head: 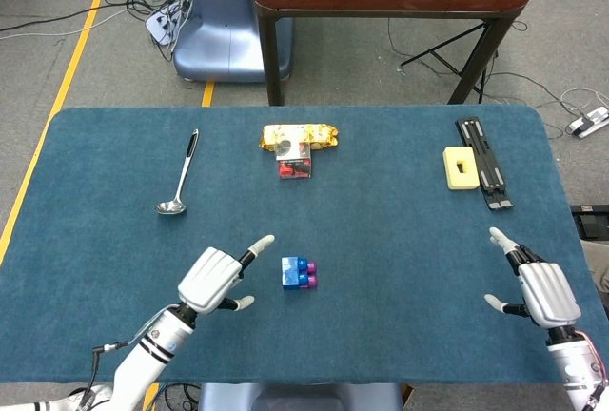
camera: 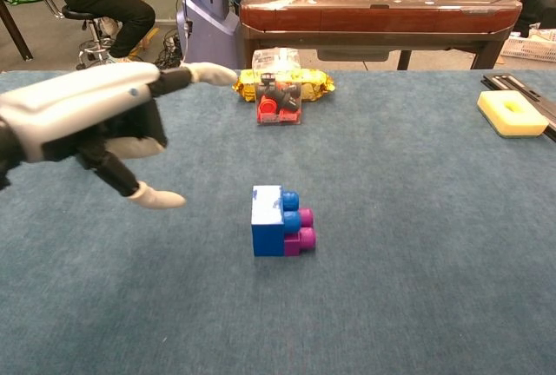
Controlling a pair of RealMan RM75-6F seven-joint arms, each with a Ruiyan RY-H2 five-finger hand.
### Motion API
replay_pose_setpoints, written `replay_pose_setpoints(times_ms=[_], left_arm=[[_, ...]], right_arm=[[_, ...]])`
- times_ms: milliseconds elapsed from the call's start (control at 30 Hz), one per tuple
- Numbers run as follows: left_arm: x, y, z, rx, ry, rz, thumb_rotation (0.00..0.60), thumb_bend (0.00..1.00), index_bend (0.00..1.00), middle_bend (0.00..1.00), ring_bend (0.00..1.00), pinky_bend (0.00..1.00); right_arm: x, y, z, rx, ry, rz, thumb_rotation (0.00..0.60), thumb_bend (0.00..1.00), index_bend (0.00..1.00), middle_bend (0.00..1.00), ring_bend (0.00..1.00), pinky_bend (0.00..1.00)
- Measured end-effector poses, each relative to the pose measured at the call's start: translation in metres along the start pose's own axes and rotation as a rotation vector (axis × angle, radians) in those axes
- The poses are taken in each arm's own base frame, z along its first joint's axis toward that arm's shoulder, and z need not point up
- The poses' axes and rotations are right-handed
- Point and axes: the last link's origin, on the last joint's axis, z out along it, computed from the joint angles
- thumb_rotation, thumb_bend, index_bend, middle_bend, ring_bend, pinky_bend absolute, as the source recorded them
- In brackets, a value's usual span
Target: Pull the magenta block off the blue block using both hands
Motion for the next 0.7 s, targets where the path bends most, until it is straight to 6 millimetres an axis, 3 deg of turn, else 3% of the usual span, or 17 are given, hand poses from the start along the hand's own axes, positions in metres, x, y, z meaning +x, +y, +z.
replay_pose_setpoints(times_ms=[700], left_arm=[[-0.028,0.038,0.037,-0.022,-0.064,0.007,0.600,0.00,0.01,1.00,0.95,1.00]], right_arm=[[-0.007,0.004,0.001,-0.006,-0.017,0.015,0.600,0.00,0.01,0.21,0.23,0.46]])
